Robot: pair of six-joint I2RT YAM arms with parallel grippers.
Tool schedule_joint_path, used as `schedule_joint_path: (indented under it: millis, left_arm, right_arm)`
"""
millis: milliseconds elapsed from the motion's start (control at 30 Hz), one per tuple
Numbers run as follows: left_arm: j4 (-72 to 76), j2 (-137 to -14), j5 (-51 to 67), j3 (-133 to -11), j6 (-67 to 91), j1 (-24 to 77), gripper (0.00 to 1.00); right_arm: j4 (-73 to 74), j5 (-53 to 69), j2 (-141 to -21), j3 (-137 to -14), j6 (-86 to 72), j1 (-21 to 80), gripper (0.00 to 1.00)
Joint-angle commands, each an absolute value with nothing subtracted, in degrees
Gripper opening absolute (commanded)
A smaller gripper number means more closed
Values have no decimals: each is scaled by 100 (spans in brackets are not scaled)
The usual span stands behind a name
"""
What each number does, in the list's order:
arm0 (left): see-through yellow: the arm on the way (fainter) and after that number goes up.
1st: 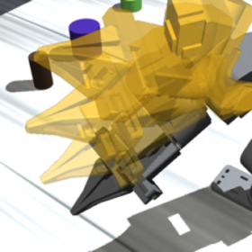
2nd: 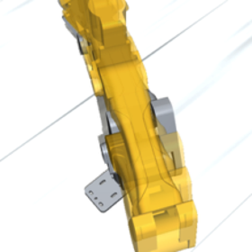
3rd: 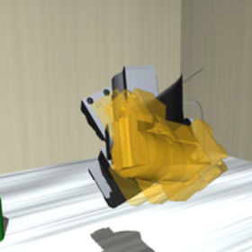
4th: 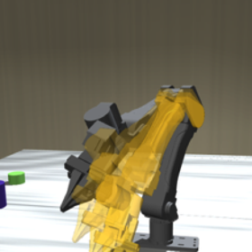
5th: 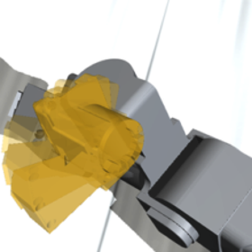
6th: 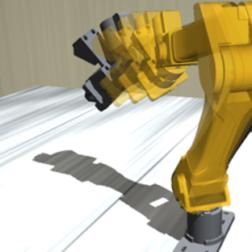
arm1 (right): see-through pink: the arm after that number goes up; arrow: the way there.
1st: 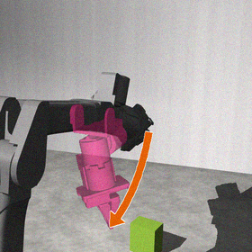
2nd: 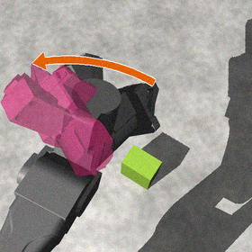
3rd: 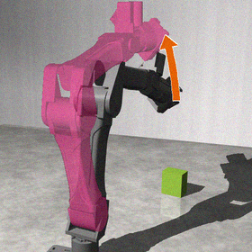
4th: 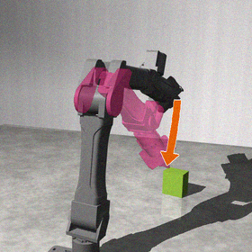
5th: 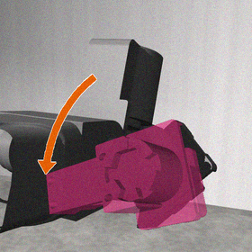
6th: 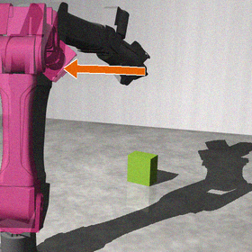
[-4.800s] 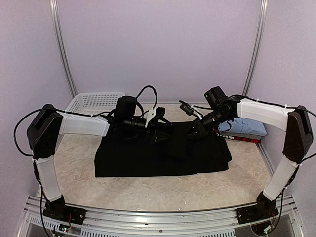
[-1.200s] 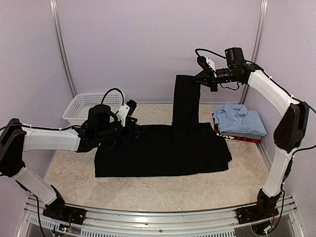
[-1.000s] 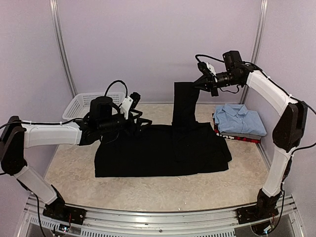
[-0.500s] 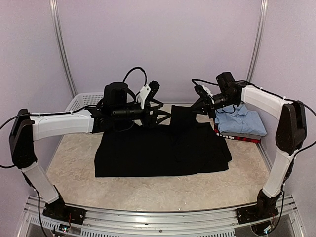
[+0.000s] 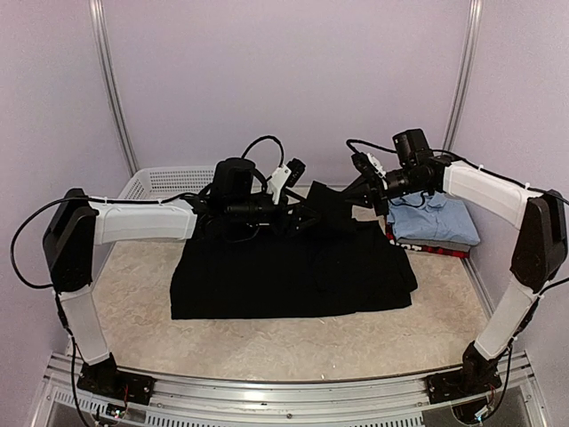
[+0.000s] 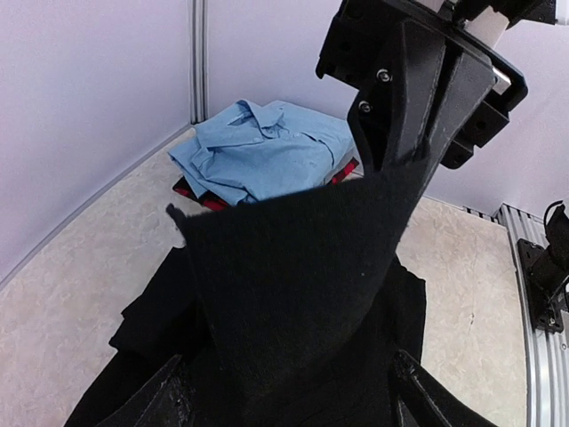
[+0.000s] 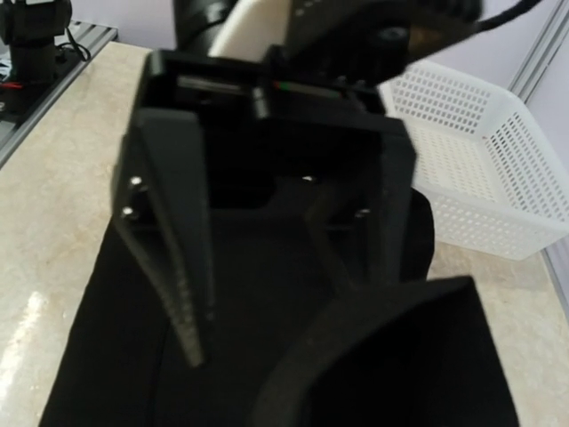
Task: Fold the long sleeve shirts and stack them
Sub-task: Pass from the right arm to the left
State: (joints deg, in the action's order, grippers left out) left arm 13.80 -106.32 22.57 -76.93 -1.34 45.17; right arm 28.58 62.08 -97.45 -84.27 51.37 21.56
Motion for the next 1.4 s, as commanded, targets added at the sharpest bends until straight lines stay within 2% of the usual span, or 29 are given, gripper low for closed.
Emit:
schedule_joint_path:
  millis: [0, 333, 500, 733, 967, 1033, 1067, 1200, 1233, 1300, 1333, 1367]
  left_arm:
    - [1381, -10771, 2899, -8062, -351, 4429, 71]
    - [857, -11240, 4003, -8847, -842, 4219, 69]
    - [584, -11578, 4420, -9265, -989, 4207, 56]
    - [383, -11751, 4877, -9506, -1182, 4176, 27]
    - [483, -11667, 4985, -9446, -1168, 4101, 15]
    - [559, -11597, 4950, -9365, -1160, 4075, 9]
    - [563, -11558, 4956, -9335, -1202, 4066, 2]
    - [359, -11393, 4926, -9280, -1545, 4022, 0]
    - [222, -11343, 4934, -9289, -1782, 4011, 0]
    - [-66, -11255, 5008, -9290, -2144, 3965, 0]
    - [-259, -11225, 5069, -9281, -2328, 3932, 0]
    - [-416, -11175, 5152, -9268, -2543, 3895, 0]
  right_arm:
    - [2778, 6246, -9642, -8316, 5084, 2205, 2]
    - [2821, 6276, -9607, -8207, 5115, 2199, 2]
    - [2792, 6318, -9556, -8120, 5103, 2214, 2]
    - [2707, 6277, -9502, -8007, 5000, 2213, 2]
    - [2558, 6166, -9423, -7823, 4832, 2218, 2]
    - [2478, 6123, -9399, -7776, 4689, 2222, 3]
    - [2422, 6106, -9382, -7744, 4591, 2214, 5]
    - [2100, 5864, -9308, -7605, 3919, 2217, 11]
    - [2035, 5783, -9288, -7547, 3758, 2214, 20]
    - [1956, 5531, -9250, -7501, 3343, 2221, 58]
    - [1947, 5428, -9221, -7479, 3139, 2223, 68]
    - [1913, 5314, -9179, -7433, 2914, 2218, 73]
